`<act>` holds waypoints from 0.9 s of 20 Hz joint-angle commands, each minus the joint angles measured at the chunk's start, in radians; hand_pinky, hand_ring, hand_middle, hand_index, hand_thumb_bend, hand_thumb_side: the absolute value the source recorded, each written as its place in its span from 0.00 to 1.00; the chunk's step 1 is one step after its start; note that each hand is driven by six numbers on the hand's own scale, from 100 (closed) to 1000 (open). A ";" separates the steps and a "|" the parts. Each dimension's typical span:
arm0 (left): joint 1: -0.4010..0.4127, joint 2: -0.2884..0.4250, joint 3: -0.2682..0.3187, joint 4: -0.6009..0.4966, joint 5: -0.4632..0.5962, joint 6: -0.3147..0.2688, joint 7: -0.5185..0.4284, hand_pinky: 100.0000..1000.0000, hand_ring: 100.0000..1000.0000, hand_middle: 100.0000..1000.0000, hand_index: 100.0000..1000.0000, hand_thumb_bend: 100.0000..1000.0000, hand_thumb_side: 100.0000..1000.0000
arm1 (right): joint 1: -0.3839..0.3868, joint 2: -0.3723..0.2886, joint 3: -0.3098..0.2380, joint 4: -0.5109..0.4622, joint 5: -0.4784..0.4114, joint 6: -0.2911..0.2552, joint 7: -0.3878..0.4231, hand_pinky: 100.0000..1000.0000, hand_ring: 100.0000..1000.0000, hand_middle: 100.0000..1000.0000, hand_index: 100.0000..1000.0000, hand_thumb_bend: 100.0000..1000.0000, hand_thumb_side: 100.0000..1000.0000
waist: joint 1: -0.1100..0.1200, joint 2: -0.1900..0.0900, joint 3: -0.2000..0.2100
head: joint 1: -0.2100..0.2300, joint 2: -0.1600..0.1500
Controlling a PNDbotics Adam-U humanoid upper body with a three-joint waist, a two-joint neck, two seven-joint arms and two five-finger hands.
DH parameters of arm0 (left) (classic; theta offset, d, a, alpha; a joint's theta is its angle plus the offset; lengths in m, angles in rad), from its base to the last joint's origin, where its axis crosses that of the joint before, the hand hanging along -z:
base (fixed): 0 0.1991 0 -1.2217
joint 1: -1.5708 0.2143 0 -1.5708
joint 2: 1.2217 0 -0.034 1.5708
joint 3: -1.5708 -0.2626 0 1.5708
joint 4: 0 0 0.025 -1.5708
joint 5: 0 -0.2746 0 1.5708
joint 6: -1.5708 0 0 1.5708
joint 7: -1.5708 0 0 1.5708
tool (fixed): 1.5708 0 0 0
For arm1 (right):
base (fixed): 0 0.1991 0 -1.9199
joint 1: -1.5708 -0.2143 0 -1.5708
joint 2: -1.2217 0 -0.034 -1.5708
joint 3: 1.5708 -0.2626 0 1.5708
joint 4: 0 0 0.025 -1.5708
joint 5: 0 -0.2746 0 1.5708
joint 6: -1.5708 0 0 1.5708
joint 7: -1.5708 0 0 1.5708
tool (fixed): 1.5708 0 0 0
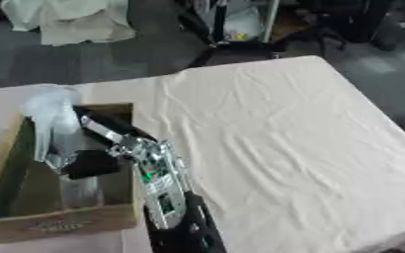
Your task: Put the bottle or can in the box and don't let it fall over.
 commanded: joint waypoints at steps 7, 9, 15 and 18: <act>-0.007 0.025 0.009 -0.011 -0.002 -0.006 -0.006 1.00 1.00 1.00 0.75 0.04 0.82 | -0.029 -0.005 0.019 -0.019 -0.147 0.022 0.060 1.00 1.00 1.00 1.00 0.00 0.41 | 0.004 -0.025 -0.001 | 0.006 0.006; -0.005 0.025 0.011 -0.011 -0.003 -0.007 -0.005 1.00 1.00 1.00 0.75 0.04 0.81 | -0.031 -0.011 0.018 -0.020 -0.154 0.024 0.065 1.00 1.00 1.00 1.00 0.00 0.41 | 0.004 -0.026 -0.003 | 0.006 0.007; 0.000 0.029 0.015 -0.011 -0.005 -0.010 -0.001 1.00 1.00 1.00 0.75 0.04 0.82 | 0.015 0.014 0.025 -0.056 -0.130 0.015 0.081 1.00 1.00 1.00 1.00 0.00 0.41 | 0.004 -0.029 -0.012 | 0.013 0.007; 0.006 0.033 0.017 -0.010 -0.008 -0.010 0.001 1.00 1.00 1.00 0.75 0.04 0.82 | 0.014 -0.001 0.023 -0.061 -0.131 0.015 0.083 1.00 1.00 1.00 1.00 0.00 0.41 | 0.003 -0.033 -0.019 | 0.017 0.011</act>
